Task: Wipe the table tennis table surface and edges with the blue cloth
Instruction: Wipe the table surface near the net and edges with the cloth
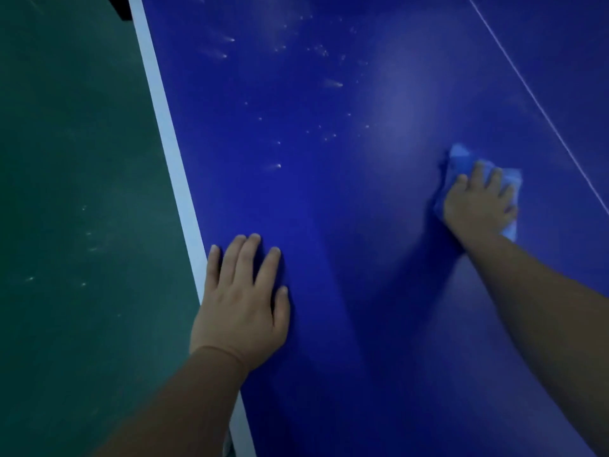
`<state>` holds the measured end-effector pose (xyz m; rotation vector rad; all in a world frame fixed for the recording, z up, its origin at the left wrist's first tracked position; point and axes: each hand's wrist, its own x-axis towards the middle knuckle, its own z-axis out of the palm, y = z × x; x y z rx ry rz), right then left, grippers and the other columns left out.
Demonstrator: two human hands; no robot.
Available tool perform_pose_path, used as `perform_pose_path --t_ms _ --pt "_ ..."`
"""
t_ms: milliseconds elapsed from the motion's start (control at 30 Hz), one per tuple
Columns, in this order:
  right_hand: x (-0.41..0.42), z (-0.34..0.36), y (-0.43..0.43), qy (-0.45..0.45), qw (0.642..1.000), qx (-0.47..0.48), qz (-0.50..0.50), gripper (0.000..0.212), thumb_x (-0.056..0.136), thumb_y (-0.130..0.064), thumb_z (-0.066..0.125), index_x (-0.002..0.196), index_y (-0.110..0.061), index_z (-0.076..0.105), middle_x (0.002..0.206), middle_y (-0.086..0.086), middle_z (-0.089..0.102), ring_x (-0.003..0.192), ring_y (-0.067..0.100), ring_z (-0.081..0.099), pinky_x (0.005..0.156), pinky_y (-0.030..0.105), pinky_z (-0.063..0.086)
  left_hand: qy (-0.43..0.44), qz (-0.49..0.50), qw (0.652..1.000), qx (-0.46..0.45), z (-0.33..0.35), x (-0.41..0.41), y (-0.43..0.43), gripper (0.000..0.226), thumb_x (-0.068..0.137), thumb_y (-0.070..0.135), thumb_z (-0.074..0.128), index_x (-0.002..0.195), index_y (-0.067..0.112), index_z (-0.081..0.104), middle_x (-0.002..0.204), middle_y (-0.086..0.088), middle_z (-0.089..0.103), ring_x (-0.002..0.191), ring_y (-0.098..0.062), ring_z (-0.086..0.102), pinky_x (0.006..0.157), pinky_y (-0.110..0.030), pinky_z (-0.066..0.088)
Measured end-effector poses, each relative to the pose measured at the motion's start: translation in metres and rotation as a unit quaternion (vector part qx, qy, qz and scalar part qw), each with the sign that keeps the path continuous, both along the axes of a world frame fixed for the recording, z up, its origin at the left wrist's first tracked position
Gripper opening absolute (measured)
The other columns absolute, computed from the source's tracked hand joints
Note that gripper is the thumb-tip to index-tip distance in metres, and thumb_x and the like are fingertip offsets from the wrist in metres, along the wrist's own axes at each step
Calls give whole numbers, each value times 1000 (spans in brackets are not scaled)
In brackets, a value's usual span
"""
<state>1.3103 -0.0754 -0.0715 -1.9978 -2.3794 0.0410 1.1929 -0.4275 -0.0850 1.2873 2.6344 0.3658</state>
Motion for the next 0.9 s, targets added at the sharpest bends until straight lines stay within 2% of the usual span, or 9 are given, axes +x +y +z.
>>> perform_pose_path --t_ms 67,167,267,367,433,567,667,800,900 --pt "-29 0 -1 41 997 -28 -53 56 106 -43 26 160 -26 21 168 7 11 153 38 6 121 60 6 5 -4 1000 -5 -1 0 1 58 94 40 37 141 9 54 149 -20 45 143 -38 36 120 -60 21" --pt "-105 -10 -59 29 987 5 161 56 105 -39 27 159 -23 24 166 11 17 153 37 12 121 59 11 7 -3 1000 -1 0 -1 1 58 93 38 38 140 8 56 149 -21 46 142 -39 37 119 -61 23" --pt "-161 -24 -161 16 902 3 432 58 102 -45 26 158 -30 26 167 4 19 153 36 14 121 58 12 15 -4 1000 3 -1 -1 2 58 92 36 39 138 6 58 147 -23 47 140 -41 39 117 -63 24" --pt "-162 -21 -164 6 838 -34 545 59 100 -48 20 157 -34 29 166 -1 21 153 31 16 120 55 11 23 -5 1000 13 -3 -1 1 57 91 36 40 137 6 58 146 -23 47 139 -42 40 117 -63 24" --pt "-145 -22 -109 -32 879 5 476 63 99 -46 8 158 -31 24 167 3 19 153 33 16 119 56 16 22 -6 1000 11 -3 -1 0 57 92 37 41 137 7 58 147 -22 46 140 -41 39 117 -62 23" --pt "-122 -15 -14 34 993 -28 109 59 104 -47 22 160 -28 20 168 6 12 154 36 7 121 60 8 21 -15 1000 -1 -4 -3 -1 57 93 39 41 139 10 56 149 -20 45 143 -37 34 118 -59 19" --pt "-167 -18 -65 57 984 -22 169 58 103 -44 25 159 -28 23 167 8 15 153 38 8 120 62 8 22 -19 1000 1 -4 -4 -1 56 92 38 42 138 9 57 148 -21 46 142 -37 34 116 -60 19" --pt "-215 -24 -200 22 832 -28 554 56 102 -47 29 157 -34 27 167 0 17 154 33 10 121 57 9 23 -16 999 17 -5 -4 -1 55 91 36 44 136 8 58 145 -23 47 139 -39 36 117 -60 19" --pt "-217 -20 -193 -13 748 -42 663 54 104 -50 26 157 -38 24 168 -6 14 155 28 9 122 53 6 22 -16 1000 9 -5 -4 -1 56 92 37 43 138 9 56 146 -22 45 141 -39 35 117 -61 18"
